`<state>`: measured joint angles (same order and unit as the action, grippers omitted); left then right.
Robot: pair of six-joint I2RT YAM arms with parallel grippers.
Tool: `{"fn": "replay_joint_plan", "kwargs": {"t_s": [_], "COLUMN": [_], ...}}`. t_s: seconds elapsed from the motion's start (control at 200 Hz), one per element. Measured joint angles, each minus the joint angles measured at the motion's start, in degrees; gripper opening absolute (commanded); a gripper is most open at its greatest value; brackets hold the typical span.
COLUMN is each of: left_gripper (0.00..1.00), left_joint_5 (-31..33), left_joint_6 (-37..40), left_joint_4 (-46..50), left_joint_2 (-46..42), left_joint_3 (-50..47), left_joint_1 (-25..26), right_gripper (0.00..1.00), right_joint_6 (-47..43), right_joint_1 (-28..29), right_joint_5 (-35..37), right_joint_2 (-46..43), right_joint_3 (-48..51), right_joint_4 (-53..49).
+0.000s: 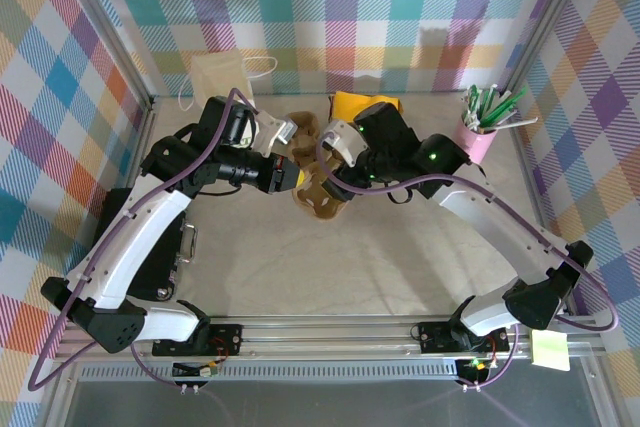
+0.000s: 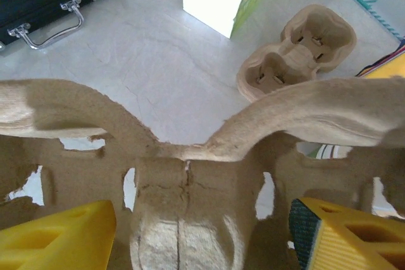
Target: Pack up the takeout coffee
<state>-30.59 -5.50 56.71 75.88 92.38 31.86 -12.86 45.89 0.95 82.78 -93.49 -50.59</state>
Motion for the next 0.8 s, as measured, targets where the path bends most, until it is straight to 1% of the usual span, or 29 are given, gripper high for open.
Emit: {"fn": "replay_joint_plan", "kwargs": {"t_s": [0.05, 0.17, 0.28, 0.355, 0.39, 0.44, 0.48, 0.5, 0.53, 0.575, 0.68, 0.72, 0.8], "left_gripper": [0.0, 0.0, 0.0, 0.0, 0.08, 0.28, 0.39, 0.46, 0.52, 0.57, 0.61, 0.62, 0.65], "left_joint_5": [0.0, 0.0, 0.0, 0.2, 0.2, 0.5, 1.2, 1.7, 2.6, 4.6, 10.2, 12.5, 17.3], "left_joint_6": [0.0, 0.0, 0.0, 0.0, 0.0, -0.2, -0.6, -0.7, -0.9, -1.9, -4.0, -4.7, -6.5], "left_joint_4": [0.0, 0.0, 0.0, -0.1, -0.1, -0.2, -0.3, -0.4, -0.5, -0.5, 0.2, 0.3, 0.1], "left_joint_2": [0.0, 0.0, 0.0, 0.0, 0.0, 0.0, 0.0, 0.0, 0.0, 0.0, 0.7, 1.1, 2.5], "left_joint_3": [0.0, 0.0, 0.0, 0.0, 0.0, 0.0, 0.0, 0.0, 0.1, 0.5, 3.9, 5.8, 10.1], "left_joint_1": [0.0, 0.0, 0.0, 0.0, 0.0, 0.0, 0.0, 0.0, 0.0, -0.1, -1.6, -3.1, -8.0], "right_gripper": [0.7, 0.58, 0.44, 0.41, 0.4, 0.4, 0.4, 0.4, 0.39, 0.38, 0.36, 0.35, 0.35], "right_joint_6": [0.0, 0.2, 0.2, 0.1, 0.2, 0.2, 0.2, 0.2, 0.2, 0.3, 0.5, 0.8, 1.5], "right_joint_1": [0.0, 0.0, 0.0, 0.0, 0.0, 0.0, 0.0, 0.0, 0.0, 0.0, -0.1, -0.2, -0.5], "right_joint_5": [-0.2, -0.8, -1.0, -1.0, -1.0, -1.0, -0.9, -0.8, -0.7, -0.3, 0.2, 0.3, 0.4], "right_joint_2": [0.1, 0.2, 0.2, 0.2, 0.2, 0.1, 0.0, -0.2, -0.3, -0.6, -1.2, -1.6, -2.3], "right_joint_3": [0.1, 0.1, 0.1, 0.1, 0.1, 0.3, 0.8, 1.1, 1.6, 2.5, 4.4, 5.2, 7.1], "right_joint_4": [0.0, 0.5, 0.5, 0.6, 0.6, 0.9, 1.4, 1.4, 1.5, 1.4, 1.5, 1.5, 1.4]}}
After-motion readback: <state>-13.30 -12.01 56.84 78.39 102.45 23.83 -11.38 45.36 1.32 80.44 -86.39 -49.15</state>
